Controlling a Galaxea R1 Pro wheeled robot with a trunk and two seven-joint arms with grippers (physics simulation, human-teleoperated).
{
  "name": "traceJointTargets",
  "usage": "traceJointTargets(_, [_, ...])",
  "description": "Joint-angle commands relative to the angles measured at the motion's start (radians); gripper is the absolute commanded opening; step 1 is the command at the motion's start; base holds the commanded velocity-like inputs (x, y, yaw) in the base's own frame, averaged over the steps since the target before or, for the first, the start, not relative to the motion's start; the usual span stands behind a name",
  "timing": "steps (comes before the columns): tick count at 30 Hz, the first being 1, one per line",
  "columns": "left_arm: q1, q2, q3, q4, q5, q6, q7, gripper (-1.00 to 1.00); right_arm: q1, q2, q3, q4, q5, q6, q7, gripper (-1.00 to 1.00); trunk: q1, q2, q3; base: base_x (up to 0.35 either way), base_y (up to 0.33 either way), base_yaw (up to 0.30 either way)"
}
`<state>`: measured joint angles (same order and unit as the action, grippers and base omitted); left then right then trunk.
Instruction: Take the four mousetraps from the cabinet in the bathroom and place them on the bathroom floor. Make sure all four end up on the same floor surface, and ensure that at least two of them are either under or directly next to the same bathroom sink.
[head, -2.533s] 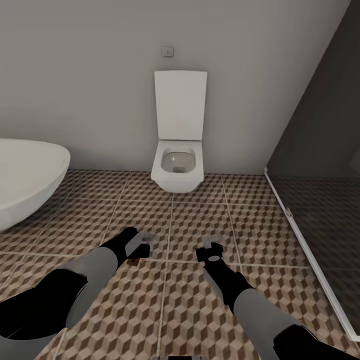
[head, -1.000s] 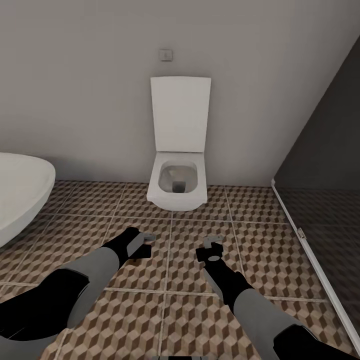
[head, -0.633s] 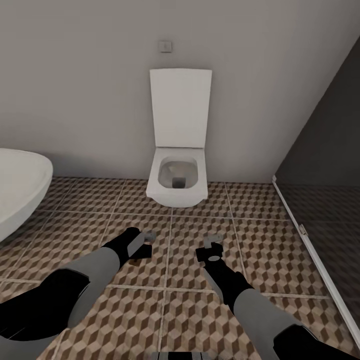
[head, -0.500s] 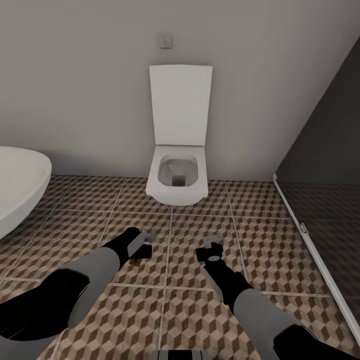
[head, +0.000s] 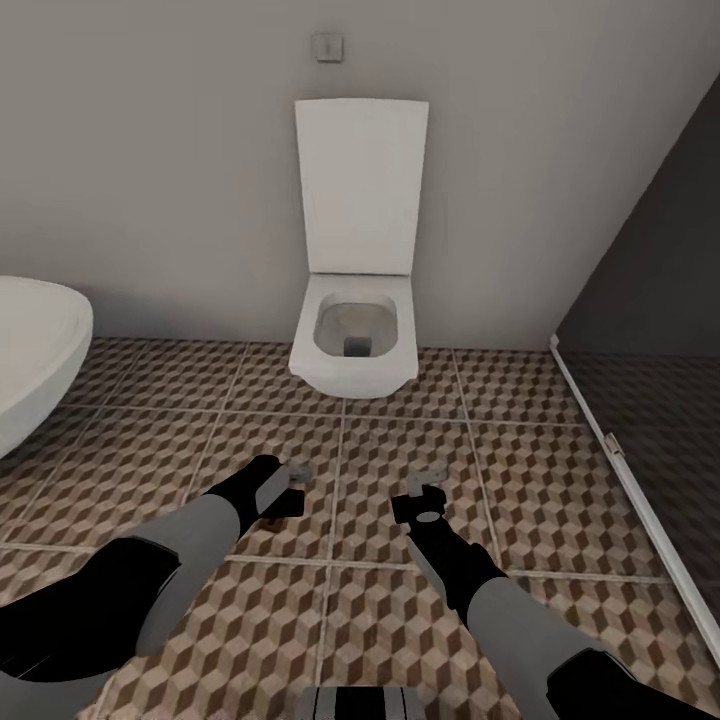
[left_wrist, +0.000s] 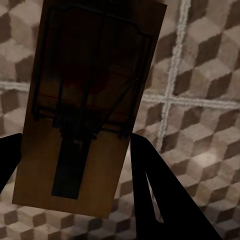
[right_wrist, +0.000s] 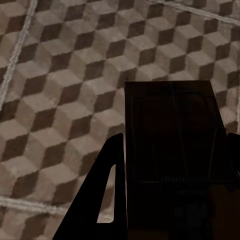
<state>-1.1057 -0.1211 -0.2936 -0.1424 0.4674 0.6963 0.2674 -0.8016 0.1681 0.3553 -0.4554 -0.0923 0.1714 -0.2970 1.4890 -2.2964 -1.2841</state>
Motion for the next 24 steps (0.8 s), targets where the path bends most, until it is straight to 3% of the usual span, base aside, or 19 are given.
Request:
traceJointTargets(1, [0.0, 0.0, -0.005, -0.002, 0.007, 0.005, 0.004, -1.0, -0.001, -0.001, 0.008, -0.002, -0.01, 0.005, -0.007, -1.0, 0.004, -0.008, -0.006, 0.0, 0.0, 0.0])
traceJointTargets(24, [0.0, 0.0, -0.004, -0.002, 0.008, 0.005, 0.004, -1.0, -0.001, -0.001, 0.008, -0.002, -0.01, 0.005, -0.007, -1.0, 0.092, -0.169, -0.115, 0.0, 0.0, 0.0])
